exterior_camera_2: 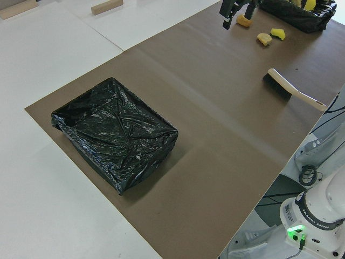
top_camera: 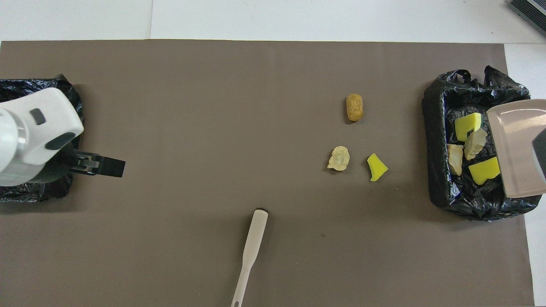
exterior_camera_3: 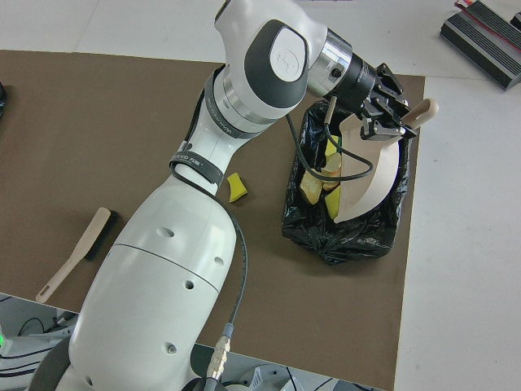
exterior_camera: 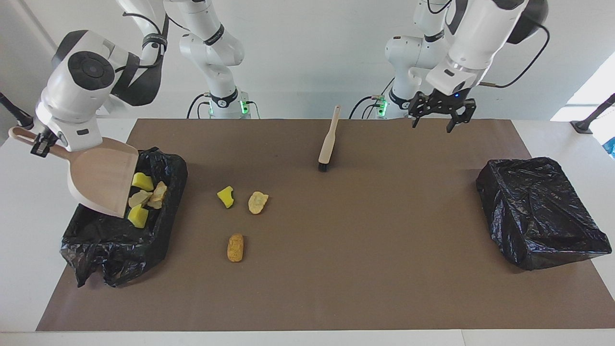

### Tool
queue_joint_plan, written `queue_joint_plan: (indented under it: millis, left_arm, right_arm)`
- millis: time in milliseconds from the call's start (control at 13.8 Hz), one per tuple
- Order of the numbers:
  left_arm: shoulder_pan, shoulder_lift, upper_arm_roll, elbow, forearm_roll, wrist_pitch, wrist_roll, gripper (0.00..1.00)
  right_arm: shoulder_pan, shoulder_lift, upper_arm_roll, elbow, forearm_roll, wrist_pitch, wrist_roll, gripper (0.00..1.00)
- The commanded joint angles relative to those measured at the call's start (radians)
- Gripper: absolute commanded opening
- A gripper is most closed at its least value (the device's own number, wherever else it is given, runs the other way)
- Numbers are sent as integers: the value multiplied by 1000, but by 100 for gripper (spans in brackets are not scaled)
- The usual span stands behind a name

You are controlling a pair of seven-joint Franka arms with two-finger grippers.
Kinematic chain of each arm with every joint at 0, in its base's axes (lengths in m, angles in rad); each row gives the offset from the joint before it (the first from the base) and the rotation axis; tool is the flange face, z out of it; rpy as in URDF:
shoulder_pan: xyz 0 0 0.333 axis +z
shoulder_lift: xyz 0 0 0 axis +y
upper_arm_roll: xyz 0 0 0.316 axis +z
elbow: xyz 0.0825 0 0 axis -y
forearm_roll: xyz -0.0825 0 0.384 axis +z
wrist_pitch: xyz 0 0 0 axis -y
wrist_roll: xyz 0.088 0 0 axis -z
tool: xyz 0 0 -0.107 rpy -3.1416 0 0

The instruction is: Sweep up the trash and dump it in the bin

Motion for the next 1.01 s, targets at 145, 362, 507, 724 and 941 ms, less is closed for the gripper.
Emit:
queue_joint_plan:
  millis: [145, 362, 507, 724, 941]
  left_arm:
    - [52, 105, -12, 236, 18, -157, 36, 100]
    - [52, 192, -9, 375, 46, -232, 52, 100]
    - [52, 179, -14, 362, 50, -226, 41, 100]
    - [92, 137, -12, 293, 41, -234, 38, 100]
    - [121, 129, -14, 267, 34, -167, 45, 100]
  right_arm:
    - [37, -50, 26, 69, 125, -186, 131, 0]
    - [87, -69, 38, 57, 327, -211, 507, 0]
    - [123, -47, 40, 46, 496, -206, 826, 0]
    - [261, 8, 38, 46, 660, -139, 1326, 0]
    - [374, 124, 40, 63, 747, -15, 1699, 0]
